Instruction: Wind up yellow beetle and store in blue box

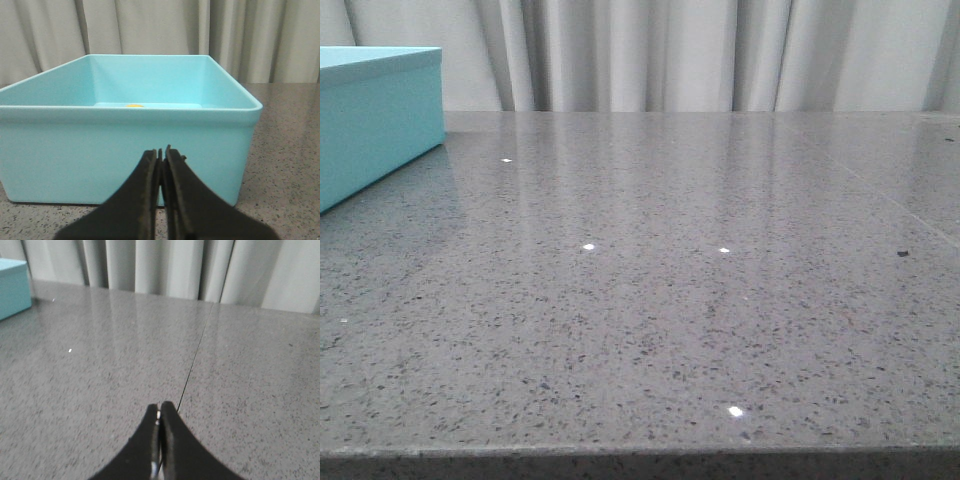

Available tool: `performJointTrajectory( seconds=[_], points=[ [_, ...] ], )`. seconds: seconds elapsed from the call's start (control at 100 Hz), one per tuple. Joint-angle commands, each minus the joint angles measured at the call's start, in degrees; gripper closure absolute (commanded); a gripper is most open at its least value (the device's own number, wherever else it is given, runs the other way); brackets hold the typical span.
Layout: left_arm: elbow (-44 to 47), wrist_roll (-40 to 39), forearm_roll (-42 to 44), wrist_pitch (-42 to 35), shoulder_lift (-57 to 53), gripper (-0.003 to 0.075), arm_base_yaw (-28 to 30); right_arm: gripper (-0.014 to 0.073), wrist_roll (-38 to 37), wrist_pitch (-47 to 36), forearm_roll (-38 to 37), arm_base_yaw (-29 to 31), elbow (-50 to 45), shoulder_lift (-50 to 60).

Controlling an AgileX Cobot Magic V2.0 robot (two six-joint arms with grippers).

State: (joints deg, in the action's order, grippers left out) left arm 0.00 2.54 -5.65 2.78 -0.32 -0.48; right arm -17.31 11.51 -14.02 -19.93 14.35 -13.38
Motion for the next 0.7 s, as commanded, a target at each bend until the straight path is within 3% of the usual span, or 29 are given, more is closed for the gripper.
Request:
performJointTrajectory(
  seconds=[0.0,0.09,0.17,0.5,0.69],
  points=[
    [1.2,-0.4,-0.5,-4.3,-1.8,0.0739,-0.1,0.0662,0.4,-14.5,0.9,4.1,-1.9,-0.5],
    [1.2,-0.4,-0.5,-4.3,-1.8,0.0739,-0.1,0.0662,0.4,-22.6,0.9,7.9,-5.4,0.9],
    [1.2,-0.4,-0.5,-4.3,-1.8,0.0738,-0.1,0.0662,0.4,-25.1,1.1,10.9,-8.1,3.0],
    [1.2,-0.4,-0.5,-4.3,-1.8,0.0738,-0.1,0.0662,2.0,-24.3,5.5,19.6,-15.1,9.5],
    [1.2,-0.4,-0.5,-4.3,-1.8,0.0738,-0.1,0.0662,6.0,-16.9,8.7,20.7,-15.1,15.4]
  ],
)
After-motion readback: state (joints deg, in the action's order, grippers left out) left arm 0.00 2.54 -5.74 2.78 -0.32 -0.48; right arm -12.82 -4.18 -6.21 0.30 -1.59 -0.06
